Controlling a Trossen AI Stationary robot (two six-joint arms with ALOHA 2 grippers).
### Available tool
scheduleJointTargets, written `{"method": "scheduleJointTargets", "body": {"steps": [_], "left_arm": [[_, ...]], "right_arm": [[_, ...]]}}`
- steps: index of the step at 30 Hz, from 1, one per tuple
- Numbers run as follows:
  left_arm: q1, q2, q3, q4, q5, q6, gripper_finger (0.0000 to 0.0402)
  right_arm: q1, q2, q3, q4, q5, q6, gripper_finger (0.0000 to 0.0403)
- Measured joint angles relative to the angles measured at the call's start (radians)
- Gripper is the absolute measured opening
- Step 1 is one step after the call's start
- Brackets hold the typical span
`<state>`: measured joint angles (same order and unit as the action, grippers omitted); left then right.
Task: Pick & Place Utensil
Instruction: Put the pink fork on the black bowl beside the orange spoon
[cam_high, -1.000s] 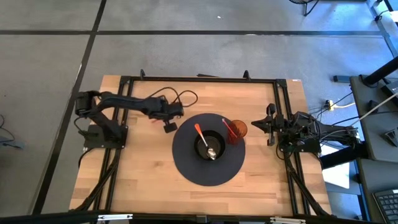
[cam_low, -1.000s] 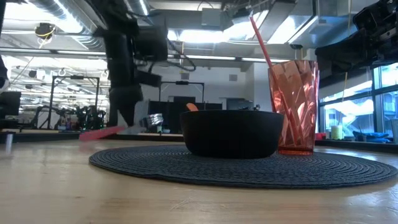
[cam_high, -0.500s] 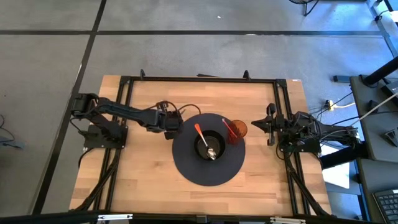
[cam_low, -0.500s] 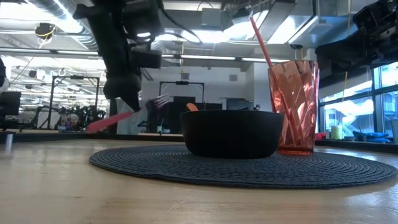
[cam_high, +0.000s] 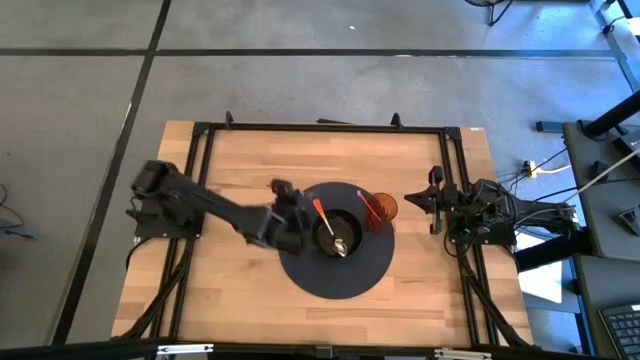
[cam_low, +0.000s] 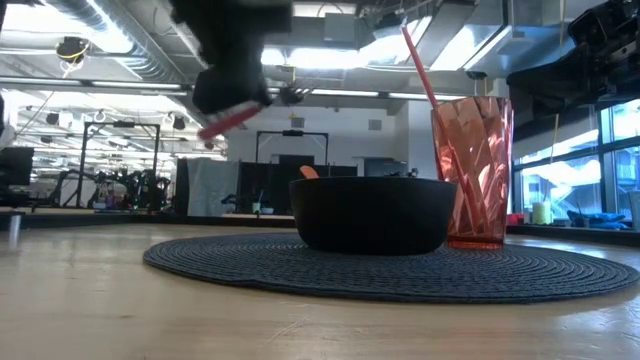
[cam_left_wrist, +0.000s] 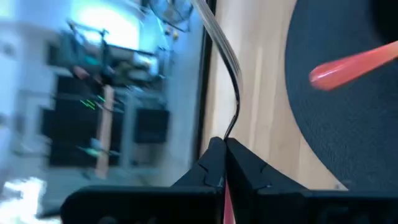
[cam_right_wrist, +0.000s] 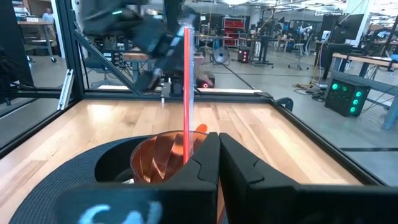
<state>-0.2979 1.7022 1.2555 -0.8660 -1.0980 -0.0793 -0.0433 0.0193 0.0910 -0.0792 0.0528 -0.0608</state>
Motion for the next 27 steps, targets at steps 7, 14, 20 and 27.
{"method": "scheduleJointTargets", "body": {"steps": [7, 14, 20, 27], "left_arm": [[-0.074, 0.322, 0.380, -0.532, -0.039, -0.221, 0.0002], [-0.092, 0.515, 0.613, -0.671, 0.097, -0.163, 0.0002], [-0.101, 0.587, 0.725, -0.696, 0.059, -0.153, 0.0001], [-0.102, 0.602, 0.730, -0.705, -0.148, -0.028, 0.0001]], "right_arm": [[0.000, 0.000, 0.000, -0.002, 0.000, 0.002, 0.0005], [0.000, 0.000, 0.000, -0.004, -0.001, 0.005, 0.0005], [0.001, 0.006, 0.000, -0.014, -0.022, 0.007, 0.0005], [0.001, 0.006, 0.000, -0.013, -0.020, 0.003, 0.0005]]}}
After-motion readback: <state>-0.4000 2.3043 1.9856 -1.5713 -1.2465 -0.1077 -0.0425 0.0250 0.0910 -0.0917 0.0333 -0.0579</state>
